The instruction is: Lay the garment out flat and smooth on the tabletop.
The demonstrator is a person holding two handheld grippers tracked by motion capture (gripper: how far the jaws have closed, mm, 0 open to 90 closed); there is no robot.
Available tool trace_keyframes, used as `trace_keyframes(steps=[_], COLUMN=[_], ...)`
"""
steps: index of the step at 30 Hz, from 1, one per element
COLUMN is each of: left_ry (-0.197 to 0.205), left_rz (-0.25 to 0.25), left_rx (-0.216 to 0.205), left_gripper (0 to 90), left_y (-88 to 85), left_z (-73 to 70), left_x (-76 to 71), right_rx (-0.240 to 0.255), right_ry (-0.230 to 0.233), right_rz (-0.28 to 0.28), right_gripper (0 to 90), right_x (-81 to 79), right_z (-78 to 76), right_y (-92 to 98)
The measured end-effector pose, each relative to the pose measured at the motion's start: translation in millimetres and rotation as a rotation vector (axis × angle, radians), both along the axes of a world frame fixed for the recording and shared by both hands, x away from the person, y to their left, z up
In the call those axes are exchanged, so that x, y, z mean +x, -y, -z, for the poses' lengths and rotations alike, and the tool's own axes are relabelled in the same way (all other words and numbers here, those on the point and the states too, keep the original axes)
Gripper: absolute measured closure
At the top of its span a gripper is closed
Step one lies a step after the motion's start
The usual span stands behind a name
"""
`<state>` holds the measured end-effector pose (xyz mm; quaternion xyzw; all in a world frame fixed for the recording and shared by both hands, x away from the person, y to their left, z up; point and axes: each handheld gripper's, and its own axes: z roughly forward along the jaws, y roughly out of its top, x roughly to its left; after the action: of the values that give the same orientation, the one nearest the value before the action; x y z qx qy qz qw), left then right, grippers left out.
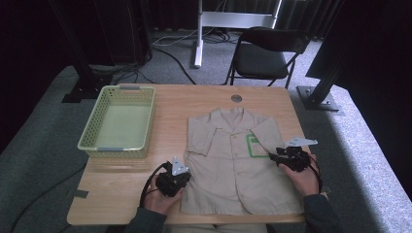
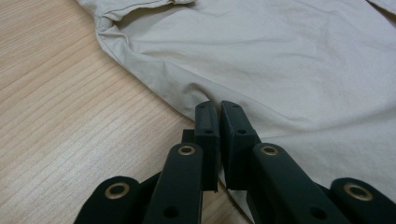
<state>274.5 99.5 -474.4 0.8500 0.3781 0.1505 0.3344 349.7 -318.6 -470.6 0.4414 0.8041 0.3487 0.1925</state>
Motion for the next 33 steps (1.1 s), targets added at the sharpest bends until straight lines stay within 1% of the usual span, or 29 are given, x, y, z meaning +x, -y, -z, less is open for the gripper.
trace_keyframes(steps=[2, 8, 11, 14, 18, 21, 23, 28, 33], left_ry=[0.0, -0.001, 0.001, 0.004, 0.007, 0.01, 0.011, 0.014, 0.016], left_rz=[0.0, -0.019, -0.031, -0.037, -0.04, -0.044, -0.046, -0.049, -0.05], left_rx=[0.007, -0.004, -0.007, -0.002, -0.008, -0.01, -0.013, -0.017, -0.016], left_gripper=[86.8, 86.8, 86.8, 86.8, 86.7, 86.6, 86.5, 86.2, 86.2], left_y=[-1.3, -5.8, -8.3, -11.0, -13.3, -13.8, -14.0, -15.5, -16.1], left_z=[-0.3, 0.0, 0.2, 0.2, 0.7, 1.1, 1.3, 1.8, 1.8], left_x=[-0.2, -0.8, -0.4, 0.0, 0.0, -0.1, 0.1, 0.7, 0.7], right_rx=[0.0, -0.004, -0.017, -0.019, -0.024, -0.039, -0.037, -0.024, -0.013], right_ry=[-0.003, -0.002, -0.002, -0.001, -0.005, -0.004, -0.002, -0.007, -0.008], right_rz=[-0.004, -0.007, -0.01, -0.008, -0.008, -0.009, -0.011, 0.0, 0.001], right_gripper=[54.4, 54.1, 54.1, 54.2, 54.6, 55.2, 55.8, 59.0, 66.3], right_x=[0.6, 0.9, 1.6, 2.6, 4.1, 4.2, 4.6, 6.4, 7.0], right_z=[0.8, 1.9, 2.5, 3.7, 6.4, 8.3, 8.5, 8.8, 9.2], right_y=[-1.7, -5.9, -7.6, -8.5, -10.0, -12.6, -12.9, -11.7, -10.4])
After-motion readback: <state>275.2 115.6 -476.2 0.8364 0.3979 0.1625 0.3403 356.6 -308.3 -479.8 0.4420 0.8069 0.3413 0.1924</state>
